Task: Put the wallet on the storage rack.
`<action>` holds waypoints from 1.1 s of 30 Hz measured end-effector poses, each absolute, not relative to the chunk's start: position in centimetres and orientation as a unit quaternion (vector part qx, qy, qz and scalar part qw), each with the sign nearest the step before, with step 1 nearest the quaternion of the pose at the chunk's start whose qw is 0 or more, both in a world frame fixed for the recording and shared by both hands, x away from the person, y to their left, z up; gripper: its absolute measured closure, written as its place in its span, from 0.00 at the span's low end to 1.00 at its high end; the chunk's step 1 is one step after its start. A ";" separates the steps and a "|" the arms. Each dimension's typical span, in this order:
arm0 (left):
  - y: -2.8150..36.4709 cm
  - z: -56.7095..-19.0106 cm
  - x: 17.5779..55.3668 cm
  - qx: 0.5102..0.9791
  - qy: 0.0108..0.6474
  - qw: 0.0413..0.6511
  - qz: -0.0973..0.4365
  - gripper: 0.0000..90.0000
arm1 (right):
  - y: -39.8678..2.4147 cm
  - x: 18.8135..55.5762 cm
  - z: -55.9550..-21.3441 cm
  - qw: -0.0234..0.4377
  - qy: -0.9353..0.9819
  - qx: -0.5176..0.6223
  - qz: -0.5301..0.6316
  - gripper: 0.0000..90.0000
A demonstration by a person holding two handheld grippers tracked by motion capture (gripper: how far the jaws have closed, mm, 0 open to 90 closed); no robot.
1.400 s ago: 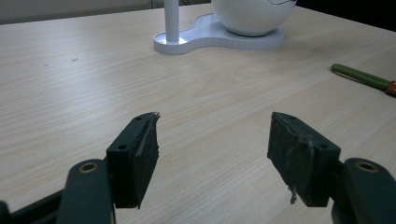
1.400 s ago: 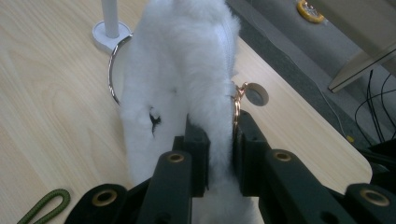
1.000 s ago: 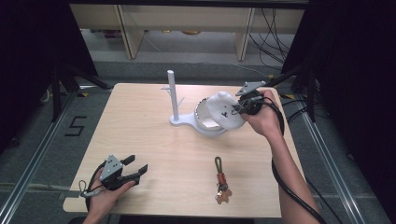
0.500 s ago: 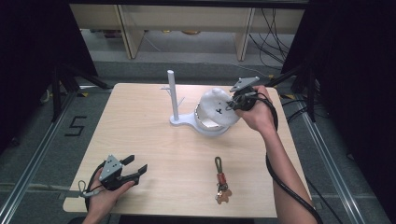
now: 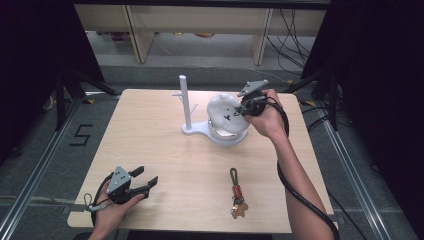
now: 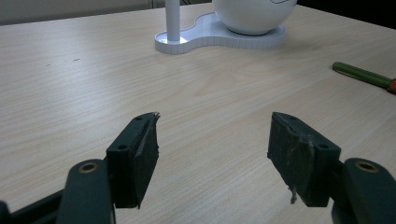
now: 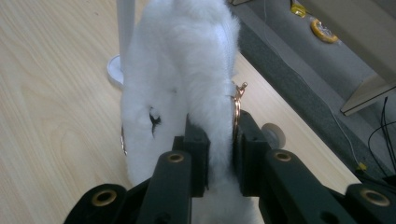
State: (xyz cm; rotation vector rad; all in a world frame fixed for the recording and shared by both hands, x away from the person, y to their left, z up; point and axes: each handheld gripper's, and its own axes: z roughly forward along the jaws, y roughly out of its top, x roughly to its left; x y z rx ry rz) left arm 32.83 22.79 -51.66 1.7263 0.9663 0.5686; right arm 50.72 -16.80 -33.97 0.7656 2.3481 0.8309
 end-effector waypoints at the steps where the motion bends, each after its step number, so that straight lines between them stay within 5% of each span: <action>1: 22.7 -51.7 32.9 0.718 0.398 0.520 0.235 0.36 | -16.7 50.9 -34.0 0.265 0.869 0.282 0.308 0.87; 20: 22.6 -51.7 32.9 0.720 0.396 0.520 0.234 0.36 | -16.1 52.6 -36.2 0.237 0.875 0.294 0.303 0.87; 33: 22.6 -51.7 32.8 0.722 0.398 0.515 0.236 0.36 | -15.8 53.6 -37.2 0.260 0.880 0.296 0.265 0.86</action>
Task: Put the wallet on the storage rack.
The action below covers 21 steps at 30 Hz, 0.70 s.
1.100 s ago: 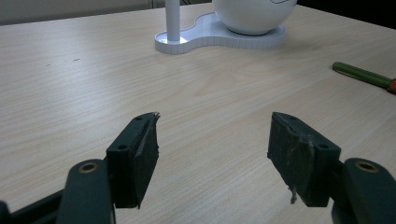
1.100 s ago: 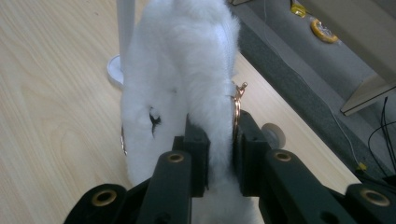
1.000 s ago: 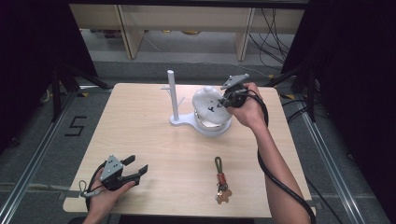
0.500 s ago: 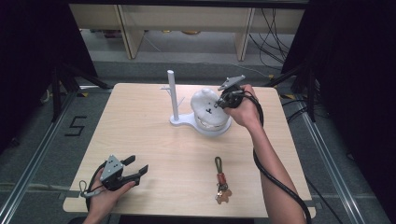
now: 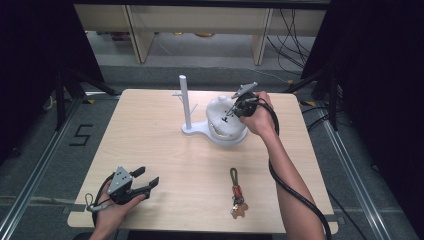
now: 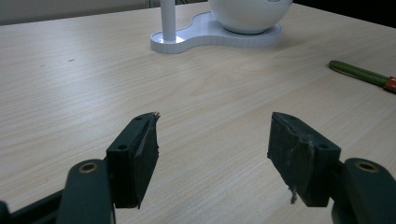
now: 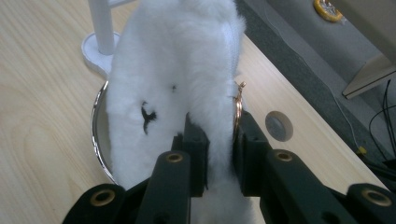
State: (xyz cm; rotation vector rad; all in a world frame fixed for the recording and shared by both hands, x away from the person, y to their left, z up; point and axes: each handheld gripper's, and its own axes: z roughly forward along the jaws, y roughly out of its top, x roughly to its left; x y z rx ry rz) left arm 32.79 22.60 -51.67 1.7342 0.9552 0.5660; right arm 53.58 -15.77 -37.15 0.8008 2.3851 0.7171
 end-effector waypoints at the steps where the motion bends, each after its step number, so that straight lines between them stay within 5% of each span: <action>1: 22.6 -51.7 32.8 0.722 0.398 0.515 0.235 0.36 | -15.7 53.7 -37.4 0.259 0.881 0.299 0.260 0.86; 12: 22.5 -51.7 32.7 0.721 0.398 0.517 0.235 0.36 | -15.6 54.0 -37.9 0.271 0.881 0.303 0.242 0.83; 21: 22.5 -51.8 32.8 0.720 0.396 0.519 0.234 0.36 | -15.8 54.2 -38.2 0.271 0.874 0.316 0.252 0.62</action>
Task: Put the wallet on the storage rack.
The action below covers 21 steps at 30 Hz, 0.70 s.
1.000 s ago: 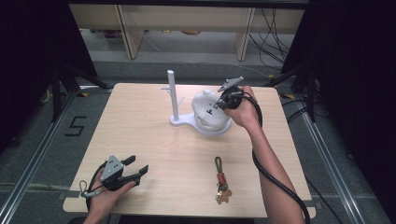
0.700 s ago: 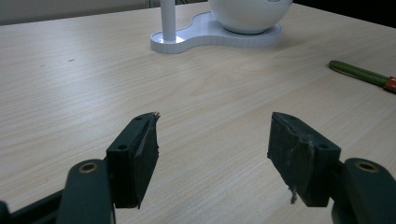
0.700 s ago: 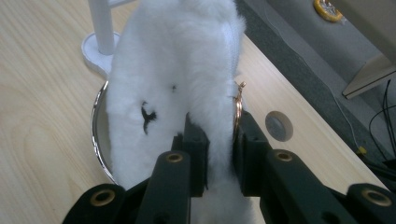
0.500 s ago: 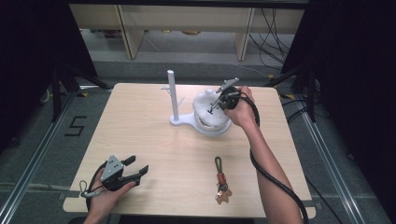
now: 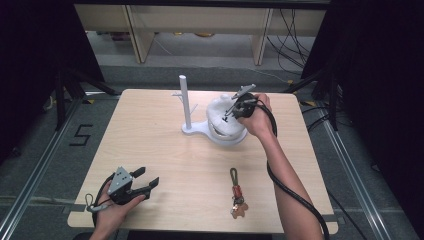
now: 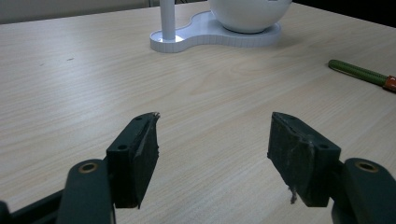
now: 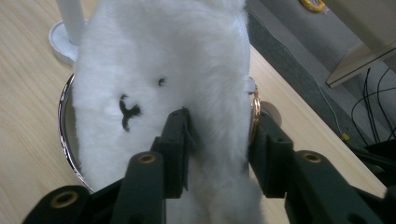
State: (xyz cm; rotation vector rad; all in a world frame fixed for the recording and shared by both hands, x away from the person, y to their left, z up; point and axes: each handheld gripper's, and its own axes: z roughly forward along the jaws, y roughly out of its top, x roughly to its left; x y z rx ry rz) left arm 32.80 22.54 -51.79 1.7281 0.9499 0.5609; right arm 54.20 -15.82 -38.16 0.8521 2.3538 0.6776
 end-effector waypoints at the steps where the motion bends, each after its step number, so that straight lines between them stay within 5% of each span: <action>1: 22.5 -51.8 32.8 0.719 0.396 0.520 0.233 0.36 | -15.8 54.2 -38.2 0.271 0.874 0.316 0.252 0.62; 12: 22.5 -51.8 32.8 0.719 0.396 0.521 0.234 0.36 | -16.2 53.6 -37.3 0.267 0.840 0.370 0.293 0.44; 21: 22.5 -51.7 32.8 0.720 0.396 0.519 0.234 0.36 | -17.4 51.9 -36.4 0.266 0.824 0.396 0.307 0.44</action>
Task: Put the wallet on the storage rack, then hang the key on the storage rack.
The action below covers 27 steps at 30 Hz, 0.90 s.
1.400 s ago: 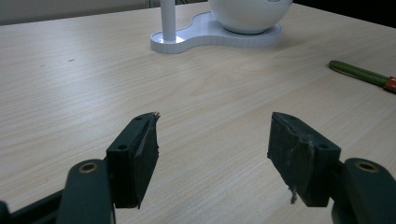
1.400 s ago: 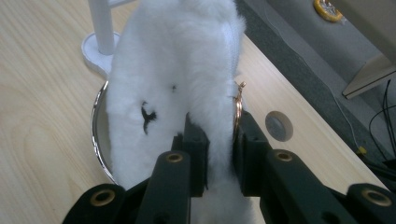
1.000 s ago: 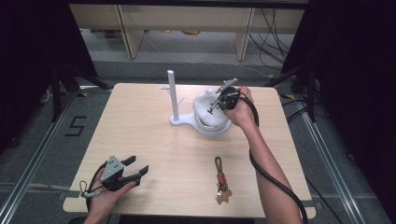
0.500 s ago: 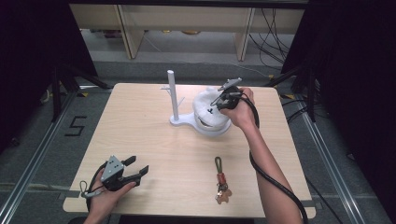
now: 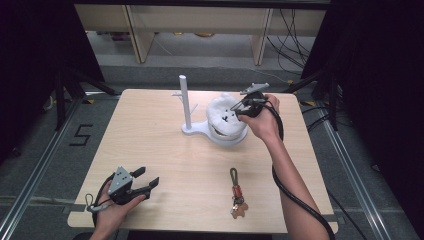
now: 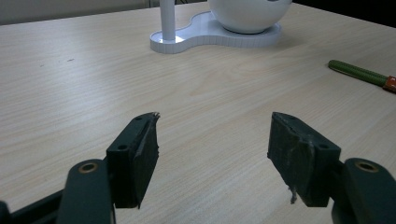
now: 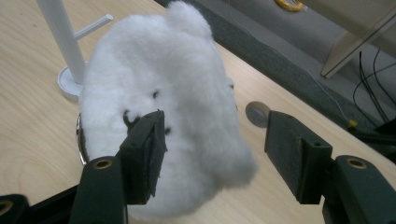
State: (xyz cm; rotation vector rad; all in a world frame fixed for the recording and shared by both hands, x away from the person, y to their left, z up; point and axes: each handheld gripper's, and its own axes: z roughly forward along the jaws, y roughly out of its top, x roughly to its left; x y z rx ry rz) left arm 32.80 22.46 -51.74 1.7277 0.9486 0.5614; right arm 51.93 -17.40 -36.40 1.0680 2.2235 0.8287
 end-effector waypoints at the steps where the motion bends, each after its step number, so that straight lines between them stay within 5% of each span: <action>1: 22.4 -51.7 32.8 0.721 0.396 0.519 0.234 0.36 | -17.6 51.7 -36.4 0.266 0.821 0.400 0.308 0.44; 13: 22.1 -51.4 33.0 0.722 0.398 0.515 0.235 0.36 | -21.2 48.0 -38.3 0.210 0.820 0.441 0.299 0.49; 27: 22.0 -51.2 32.7 0.718 0.395 0.522 0.237 0.36 | -22.4 42.4 -41.2 0.092 0.823 0.501 0.252 0.58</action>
